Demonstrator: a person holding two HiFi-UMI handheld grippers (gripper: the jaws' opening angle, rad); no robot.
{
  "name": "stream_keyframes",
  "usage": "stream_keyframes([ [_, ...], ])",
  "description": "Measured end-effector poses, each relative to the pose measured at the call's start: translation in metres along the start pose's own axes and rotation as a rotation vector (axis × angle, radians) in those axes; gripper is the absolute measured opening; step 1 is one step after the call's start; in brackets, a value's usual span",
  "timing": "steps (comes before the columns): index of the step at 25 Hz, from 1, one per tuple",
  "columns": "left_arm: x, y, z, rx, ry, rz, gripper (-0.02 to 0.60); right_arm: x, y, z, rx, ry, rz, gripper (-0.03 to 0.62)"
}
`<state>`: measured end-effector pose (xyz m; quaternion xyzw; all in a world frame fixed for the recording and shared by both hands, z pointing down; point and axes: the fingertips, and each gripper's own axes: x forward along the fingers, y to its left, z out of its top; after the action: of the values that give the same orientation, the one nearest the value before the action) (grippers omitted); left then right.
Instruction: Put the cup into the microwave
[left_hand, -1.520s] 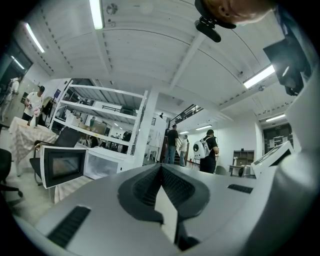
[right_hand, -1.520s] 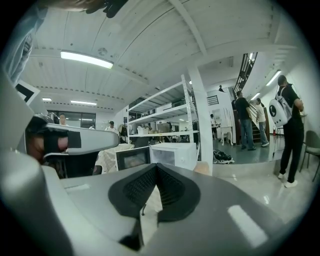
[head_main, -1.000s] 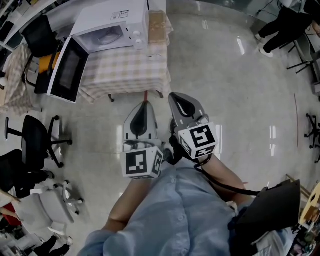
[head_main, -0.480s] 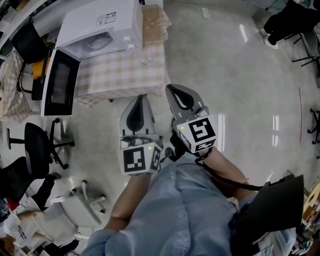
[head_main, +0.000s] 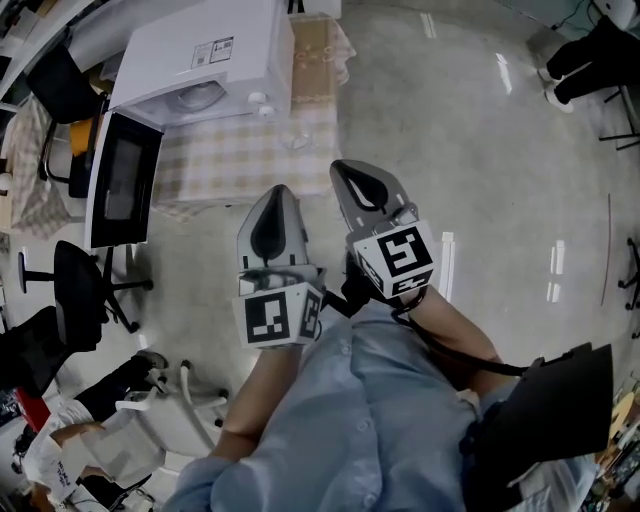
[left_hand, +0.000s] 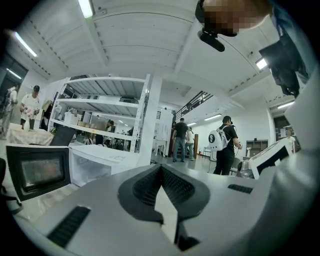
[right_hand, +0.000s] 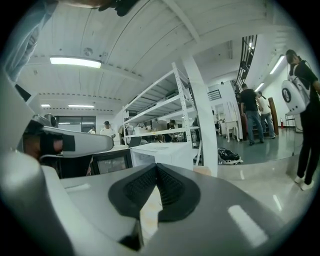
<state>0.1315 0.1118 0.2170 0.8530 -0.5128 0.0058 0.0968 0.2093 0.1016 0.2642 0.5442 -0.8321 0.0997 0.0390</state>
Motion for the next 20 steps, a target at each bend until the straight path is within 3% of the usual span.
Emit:
stream_keyframes([
  [10, 0.019, 0.018, -0.002, -0.014, -0.054, 0.062, 0.008, 0.033, -0.013, -0.004, -0.050, 0.000, 0.059, 0.000],
  [20, 0.045, 0.060, -0.065, -0.059, -0.049, 0.086, 0.008, 0.071, -0.020, -0.080, -0.054, 0.053, 0.072, 0.000],
])
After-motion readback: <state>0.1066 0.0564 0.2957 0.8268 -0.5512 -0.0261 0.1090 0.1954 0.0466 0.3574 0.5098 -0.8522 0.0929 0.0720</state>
